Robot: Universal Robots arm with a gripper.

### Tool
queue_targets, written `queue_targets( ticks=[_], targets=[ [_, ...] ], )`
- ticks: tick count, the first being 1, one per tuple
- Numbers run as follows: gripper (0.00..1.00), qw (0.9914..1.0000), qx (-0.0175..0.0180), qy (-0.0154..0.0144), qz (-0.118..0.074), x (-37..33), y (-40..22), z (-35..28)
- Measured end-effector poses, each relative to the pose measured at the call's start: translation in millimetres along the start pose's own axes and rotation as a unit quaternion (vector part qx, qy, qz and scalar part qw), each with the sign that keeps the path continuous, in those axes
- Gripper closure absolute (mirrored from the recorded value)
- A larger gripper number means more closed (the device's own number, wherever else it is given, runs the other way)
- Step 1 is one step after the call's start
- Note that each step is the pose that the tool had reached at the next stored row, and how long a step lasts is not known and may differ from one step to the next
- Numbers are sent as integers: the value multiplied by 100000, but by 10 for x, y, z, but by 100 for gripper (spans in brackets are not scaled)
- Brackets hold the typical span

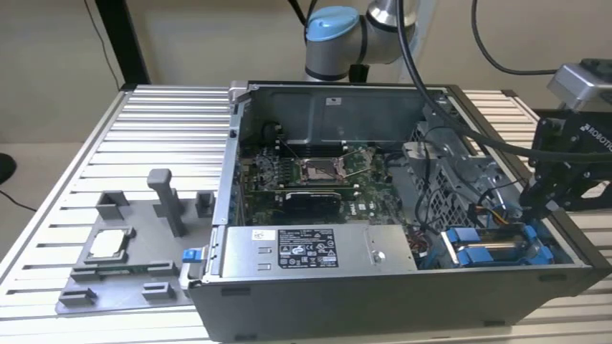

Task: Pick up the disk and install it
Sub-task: 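Insert the first disk wire, then insert the second disk wire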

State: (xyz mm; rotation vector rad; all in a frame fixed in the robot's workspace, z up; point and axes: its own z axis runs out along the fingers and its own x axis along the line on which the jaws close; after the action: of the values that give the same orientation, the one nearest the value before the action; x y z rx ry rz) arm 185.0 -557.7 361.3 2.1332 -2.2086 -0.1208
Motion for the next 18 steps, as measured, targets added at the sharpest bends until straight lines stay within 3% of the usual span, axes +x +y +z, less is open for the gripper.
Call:
queue_targets(
  ticks=[5, 15, 16, 18],
  targets=[
    [100, 99999, 34, -413, -26, -39, -1, 22],
    [100, 99999, 36, -417, -28, -40, -1, 23],
    [0, 99999, 36, -415, -25, -40, -1, 23],
    [0, 99999, 35, -414, -28, -40, -1, 24]
  ],
)
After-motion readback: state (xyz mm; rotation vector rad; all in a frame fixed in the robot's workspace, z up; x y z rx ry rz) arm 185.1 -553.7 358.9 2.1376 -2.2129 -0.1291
